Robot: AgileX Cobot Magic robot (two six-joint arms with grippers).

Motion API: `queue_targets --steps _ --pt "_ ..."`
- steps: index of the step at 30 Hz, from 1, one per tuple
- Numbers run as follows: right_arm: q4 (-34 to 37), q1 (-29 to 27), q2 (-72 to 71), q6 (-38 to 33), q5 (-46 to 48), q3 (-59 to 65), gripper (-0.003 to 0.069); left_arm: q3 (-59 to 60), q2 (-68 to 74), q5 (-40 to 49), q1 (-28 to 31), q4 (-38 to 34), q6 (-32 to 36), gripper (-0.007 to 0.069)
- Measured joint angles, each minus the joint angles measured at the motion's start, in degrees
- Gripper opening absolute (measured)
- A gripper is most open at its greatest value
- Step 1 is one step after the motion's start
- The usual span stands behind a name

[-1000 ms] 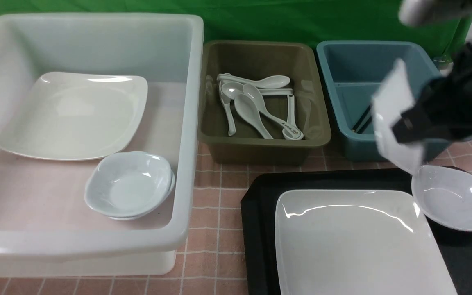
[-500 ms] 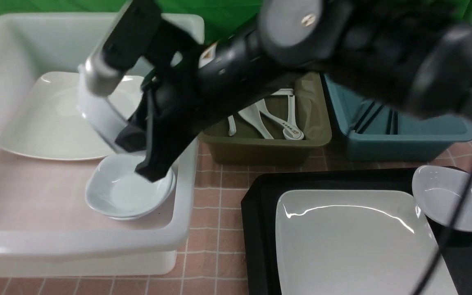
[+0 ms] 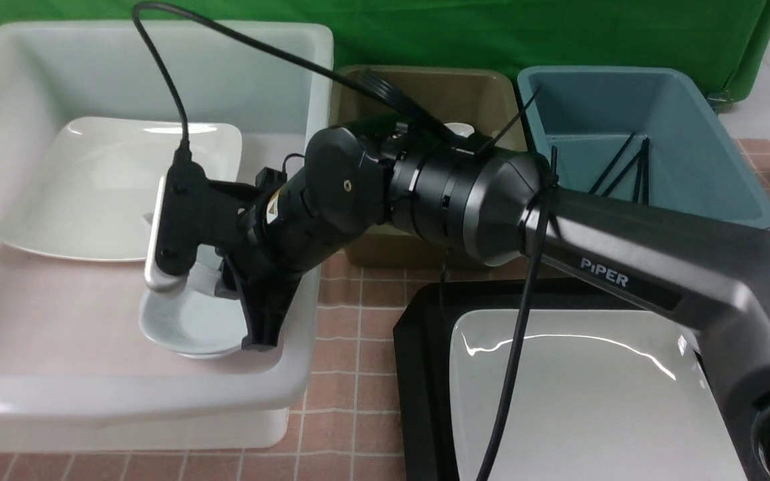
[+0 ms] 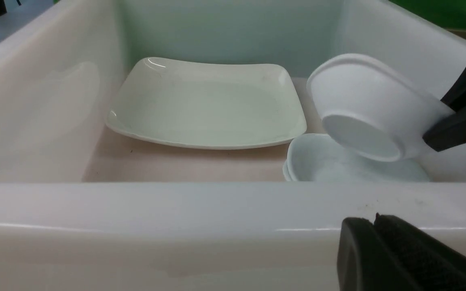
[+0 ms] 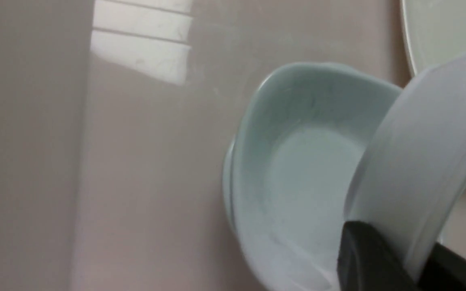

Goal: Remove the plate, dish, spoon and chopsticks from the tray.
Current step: Use the right arm to put the small plate into the large storage box on the left

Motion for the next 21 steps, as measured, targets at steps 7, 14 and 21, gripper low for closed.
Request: queue_targets --steps 7,14,21 --pt "-0.3 0.2 0.0 3.6 0.1 -0.1 0.0321 0.0 0.0 0.0 0.0 0.0 0.1 0.0020" --pt "-0.6 1.2 -1.8 6.9 2.8 -0.1 0.0421 0.0 0.0 0.0 0.0 0.0 0.1 0.0020" --pt "-0.6 2.0 -11.9 9.9 11.0 -0.1 0.0423 0.0 0.0 0.0 0.0 0.0 0.1 0.0020"
